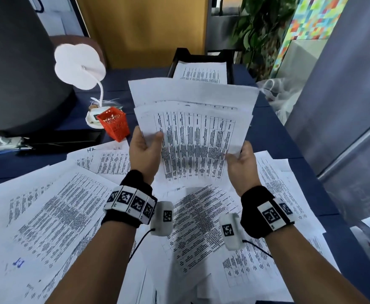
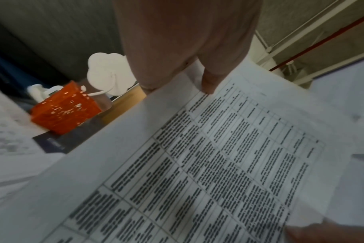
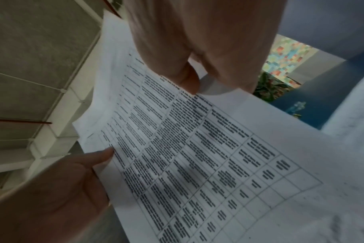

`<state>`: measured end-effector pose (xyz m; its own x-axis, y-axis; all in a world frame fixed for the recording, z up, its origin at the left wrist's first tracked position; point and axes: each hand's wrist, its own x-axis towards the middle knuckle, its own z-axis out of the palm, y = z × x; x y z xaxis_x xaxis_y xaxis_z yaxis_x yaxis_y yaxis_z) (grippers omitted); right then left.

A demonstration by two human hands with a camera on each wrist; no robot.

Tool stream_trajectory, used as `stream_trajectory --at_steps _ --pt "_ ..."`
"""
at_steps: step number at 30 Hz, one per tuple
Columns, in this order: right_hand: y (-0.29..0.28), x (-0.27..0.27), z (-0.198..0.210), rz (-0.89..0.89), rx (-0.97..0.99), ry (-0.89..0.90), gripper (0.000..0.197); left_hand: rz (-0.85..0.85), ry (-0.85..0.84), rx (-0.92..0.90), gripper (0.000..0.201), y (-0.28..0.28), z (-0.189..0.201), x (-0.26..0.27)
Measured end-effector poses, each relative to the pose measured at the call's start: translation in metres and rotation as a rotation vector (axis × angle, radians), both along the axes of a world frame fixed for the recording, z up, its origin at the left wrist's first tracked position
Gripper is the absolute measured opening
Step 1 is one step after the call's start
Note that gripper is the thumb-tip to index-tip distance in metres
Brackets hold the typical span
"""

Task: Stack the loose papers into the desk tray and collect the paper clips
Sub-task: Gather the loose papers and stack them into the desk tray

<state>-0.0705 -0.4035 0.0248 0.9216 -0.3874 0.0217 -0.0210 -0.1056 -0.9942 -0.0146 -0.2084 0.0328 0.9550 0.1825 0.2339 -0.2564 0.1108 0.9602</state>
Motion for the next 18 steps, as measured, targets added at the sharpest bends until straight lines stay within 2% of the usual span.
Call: stream_trajectory --at_steps 3,7,10,13,18 --pt "0.000 0.004 0.009 -0.004 0.028 -0.039 0.033 -0.044 -0.034 0.017 0.024 -0.002 0.006 0.002" --pt "-0.001 0.008 0.005 0.018 0.031 -0.008 0.042 -0.116 0.103 0.041 0.026 -0.005 -0.004 0.002" --pt "-0.002 0.009 -0.004 0.021 0.015 0.021 0.033 -0.134 0.194 0.095 0.014 -0.005 -0.009 0.003" --pt "-0.006 0.010 -0.018 0.029 0.012 0.074 0.026 -0.117 0.213 0.092 0.028 -0.002 -0.004 0.007" --pt "-0.016 0.004 -0.049 0.103 -0.027 0.224 0.018 -0.067 0.293 0.009 0.023 0.004 0.008 0.020"
